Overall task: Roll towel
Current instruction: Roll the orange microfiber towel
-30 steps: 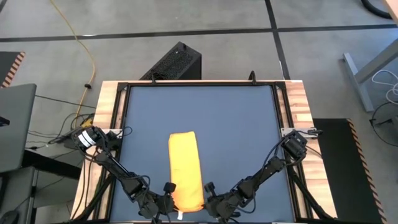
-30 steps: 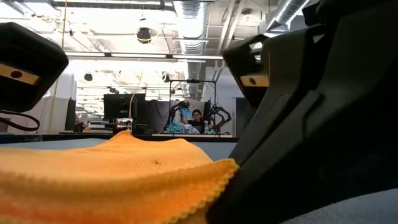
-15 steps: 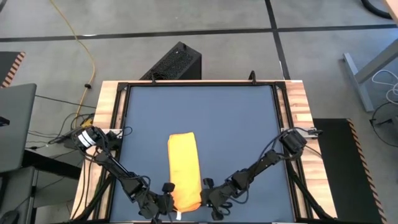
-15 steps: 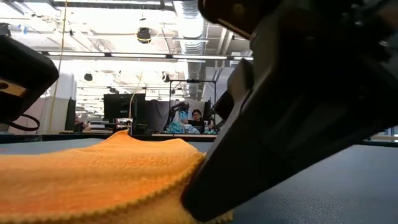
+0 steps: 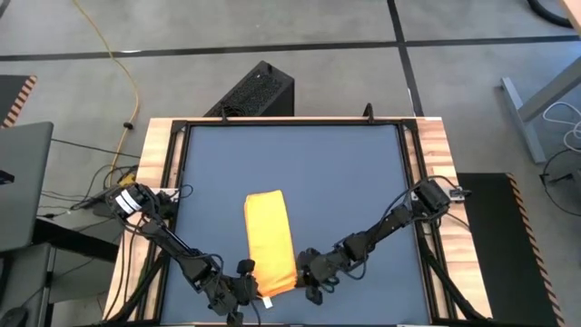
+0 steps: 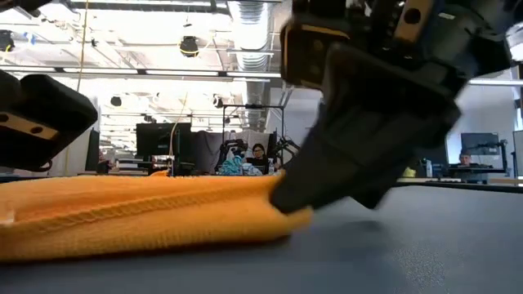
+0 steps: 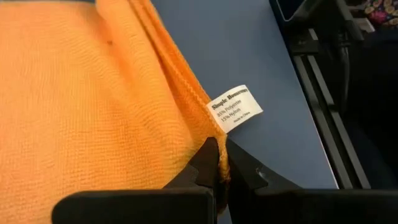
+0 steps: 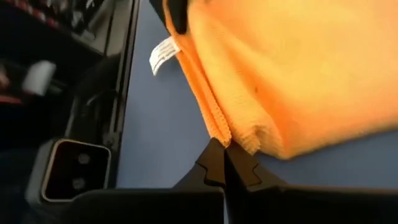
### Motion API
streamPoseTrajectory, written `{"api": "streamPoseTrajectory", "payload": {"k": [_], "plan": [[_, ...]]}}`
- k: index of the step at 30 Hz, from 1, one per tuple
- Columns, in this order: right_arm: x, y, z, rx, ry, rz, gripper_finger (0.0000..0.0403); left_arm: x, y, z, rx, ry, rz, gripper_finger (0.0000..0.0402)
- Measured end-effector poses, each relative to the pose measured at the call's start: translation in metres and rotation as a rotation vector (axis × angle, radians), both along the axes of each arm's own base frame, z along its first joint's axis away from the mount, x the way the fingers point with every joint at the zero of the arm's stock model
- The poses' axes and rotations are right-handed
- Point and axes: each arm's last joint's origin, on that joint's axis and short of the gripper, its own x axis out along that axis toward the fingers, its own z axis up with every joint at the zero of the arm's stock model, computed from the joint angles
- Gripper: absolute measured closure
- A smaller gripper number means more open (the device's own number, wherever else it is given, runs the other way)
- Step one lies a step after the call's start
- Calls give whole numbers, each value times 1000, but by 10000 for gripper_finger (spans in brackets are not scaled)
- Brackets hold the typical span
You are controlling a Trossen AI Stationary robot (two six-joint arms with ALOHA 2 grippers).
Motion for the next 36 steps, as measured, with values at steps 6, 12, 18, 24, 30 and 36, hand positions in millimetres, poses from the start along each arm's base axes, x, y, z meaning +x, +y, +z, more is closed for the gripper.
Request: {"api": "streamPoseTrajectory", "payload": {"k": [6,12,18,24,30,36], "plan": [[-6,11,1,89,41,-109,392,0,0,0,-83,30,68,401],[-11,18,1,150,77,-149,392,-2,-2,0,-121,69,33,375],[-10,17,1,176,87,-170,392,-3,-4,-1,-127,79,1,332],[-7,12,1,202,99,-208,392,-7,-9,6,-83,32,-97,309],[-5,10,1,224,108,-231,392,-20,-7,26,-18,5,-72,315],[-5,9,1,227,110,-236,392,-31,-6,53,50,-114,-22,324]]}}
